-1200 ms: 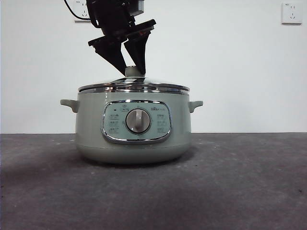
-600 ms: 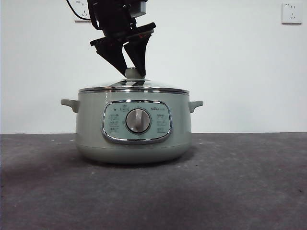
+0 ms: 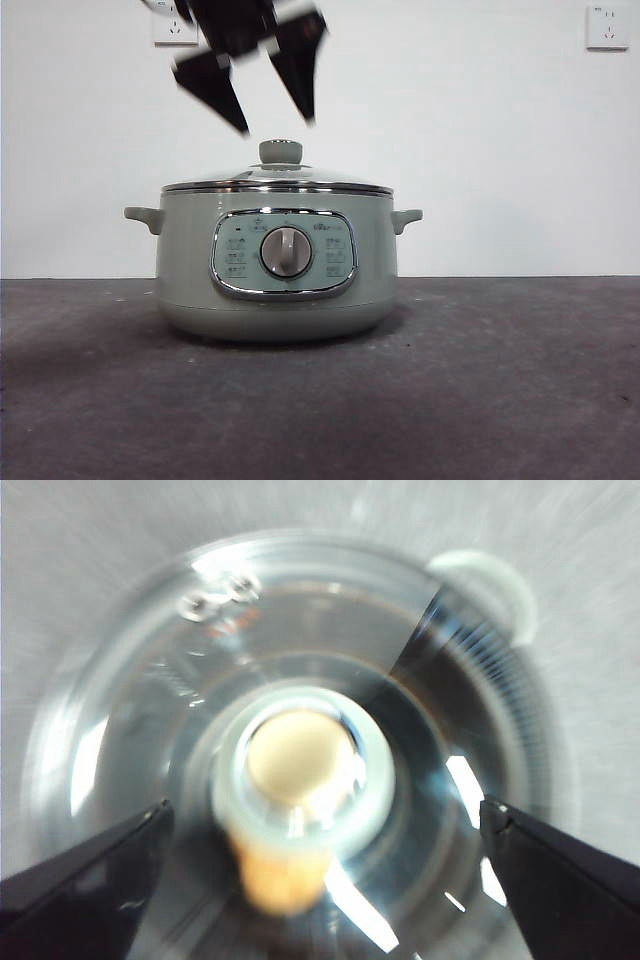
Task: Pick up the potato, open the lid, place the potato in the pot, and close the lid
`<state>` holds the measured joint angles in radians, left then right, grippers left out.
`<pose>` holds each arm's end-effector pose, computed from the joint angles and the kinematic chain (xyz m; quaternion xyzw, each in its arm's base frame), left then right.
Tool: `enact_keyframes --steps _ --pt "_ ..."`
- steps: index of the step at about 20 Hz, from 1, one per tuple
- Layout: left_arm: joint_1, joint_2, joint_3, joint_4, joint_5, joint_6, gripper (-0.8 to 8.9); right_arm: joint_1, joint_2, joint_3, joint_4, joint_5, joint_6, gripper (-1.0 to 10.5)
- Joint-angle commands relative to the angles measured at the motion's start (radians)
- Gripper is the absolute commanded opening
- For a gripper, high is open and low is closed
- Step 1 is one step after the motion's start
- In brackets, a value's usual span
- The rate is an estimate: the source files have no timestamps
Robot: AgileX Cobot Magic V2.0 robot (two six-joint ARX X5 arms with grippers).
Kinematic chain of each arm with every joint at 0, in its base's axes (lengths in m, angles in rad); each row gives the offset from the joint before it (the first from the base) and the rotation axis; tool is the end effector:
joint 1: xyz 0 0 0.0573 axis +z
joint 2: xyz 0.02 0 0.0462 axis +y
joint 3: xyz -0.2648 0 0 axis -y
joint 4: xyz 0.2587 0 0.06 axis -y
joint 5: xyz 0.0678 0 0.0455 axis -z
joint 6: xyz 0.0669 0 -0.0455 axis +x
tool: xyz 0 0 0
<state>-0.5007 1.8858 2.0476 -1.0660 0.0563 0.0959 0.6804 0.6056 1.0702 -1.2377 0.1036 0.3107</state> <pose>0.3762 -0.2102 0.3504 0.1376 0.4138 -0.2674 0.8593 0.0843 0.0593 0.3300 -0.0049 0.3850 0.2064 0.8996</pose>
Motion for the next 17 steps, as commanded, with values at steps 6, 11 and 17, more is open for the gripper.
enact_keyframes --steps 6,11,17 --pt "-0.002 -0.307 -0.004 -0.254 0.003 -0.032 0.6 0.001 -0.001 -0.009 0.004 0.014 0.003 0.3" --pt "-0.002 -0.433 -0.003 -0.253 0.003 -0.043 0.59 0.001 -0.001 -0.009 0.004 0.058 0.003 0.3" --pt "0.0 -0.463 -0.012 -0.256 -0.016 0.024 0.59 0.001 -0.001 -0.009 0.004 0.072 0.003 0.3"
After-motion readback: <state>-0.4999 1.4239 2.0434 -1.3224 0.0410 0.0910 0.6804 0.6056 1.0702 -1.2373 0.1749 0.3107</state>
